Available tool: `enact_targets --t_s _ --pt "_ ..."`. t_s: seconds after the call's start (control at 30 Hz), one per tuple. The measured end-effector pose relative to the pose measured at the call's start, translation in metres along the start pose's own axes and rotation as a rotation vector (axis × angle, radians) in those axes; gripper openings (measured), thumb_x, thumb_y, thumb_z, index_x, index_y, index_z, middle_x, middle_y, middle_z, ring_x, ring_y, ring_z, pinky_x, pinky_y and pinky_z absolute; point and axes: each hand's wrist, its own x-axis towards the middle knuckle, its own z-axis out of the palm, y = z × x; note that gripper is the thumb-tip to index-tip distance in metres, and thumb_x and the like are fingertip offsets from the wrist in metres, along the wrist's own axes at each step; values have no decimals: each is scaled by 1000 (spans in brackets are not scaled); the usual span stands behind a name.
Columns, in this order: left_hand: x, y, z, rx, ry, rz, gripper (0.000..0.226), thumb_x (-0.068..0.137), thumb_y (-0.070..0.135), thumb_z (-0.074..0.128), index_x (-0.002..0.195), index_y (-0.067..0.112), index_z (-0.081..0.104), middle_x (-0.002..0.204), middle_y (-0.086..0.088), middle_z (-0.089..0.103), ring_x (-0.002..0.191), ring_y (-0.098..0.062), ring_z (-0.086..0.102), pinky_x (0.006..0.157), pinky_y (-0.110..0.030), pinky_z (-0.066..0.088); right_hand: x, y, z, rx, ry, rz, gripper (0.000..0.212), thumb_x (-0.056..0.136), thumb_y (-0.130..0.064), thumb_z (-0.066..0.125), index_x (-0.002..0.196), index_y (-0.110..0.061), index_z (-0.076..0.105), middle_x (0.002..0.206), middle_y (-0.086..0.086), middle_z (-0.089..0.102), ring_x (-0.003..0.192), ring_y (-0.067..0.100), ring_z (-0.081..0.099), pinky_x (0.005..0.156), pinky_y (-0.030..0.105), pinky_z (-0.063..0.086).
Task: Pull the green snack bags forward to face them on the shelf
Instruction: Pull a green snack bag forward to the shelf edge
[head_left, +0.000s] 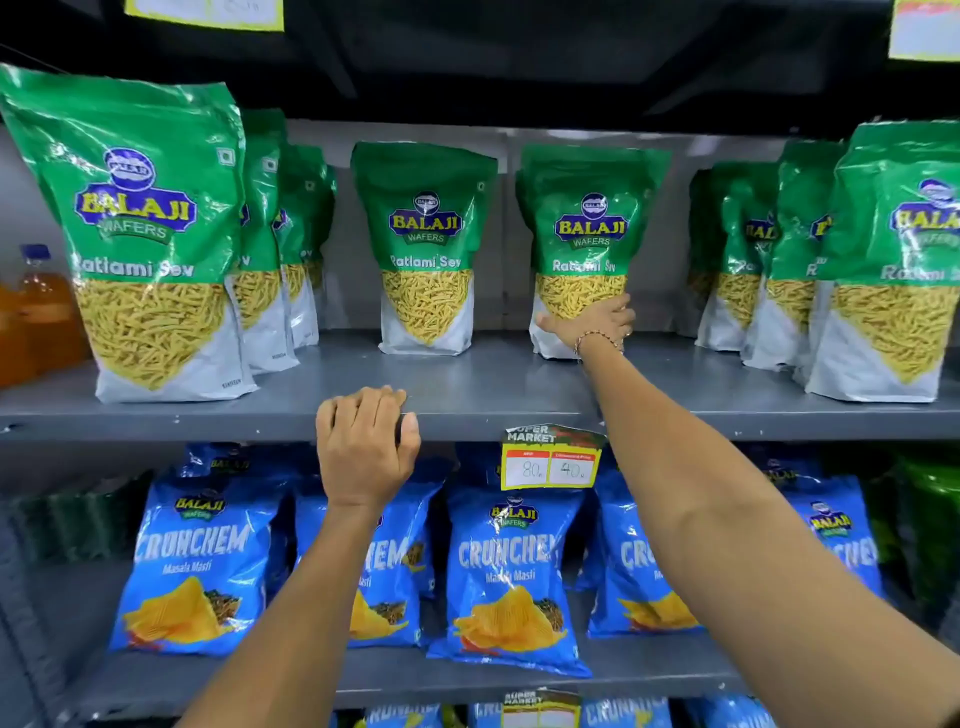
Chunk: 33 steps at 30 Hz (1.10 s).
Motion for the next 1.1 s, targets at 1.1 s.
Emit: enact_targets --t_s 1.1 --pt "7 9 -29 2 -268 -37 37 100 29 36 102 4 63 98 -12 63 87 -30 53 85 -43 36 -87 43 -72 -60 13 -125 105 61 -57 80 133 3 30 136 22 39 123 39 47 100 46 42"
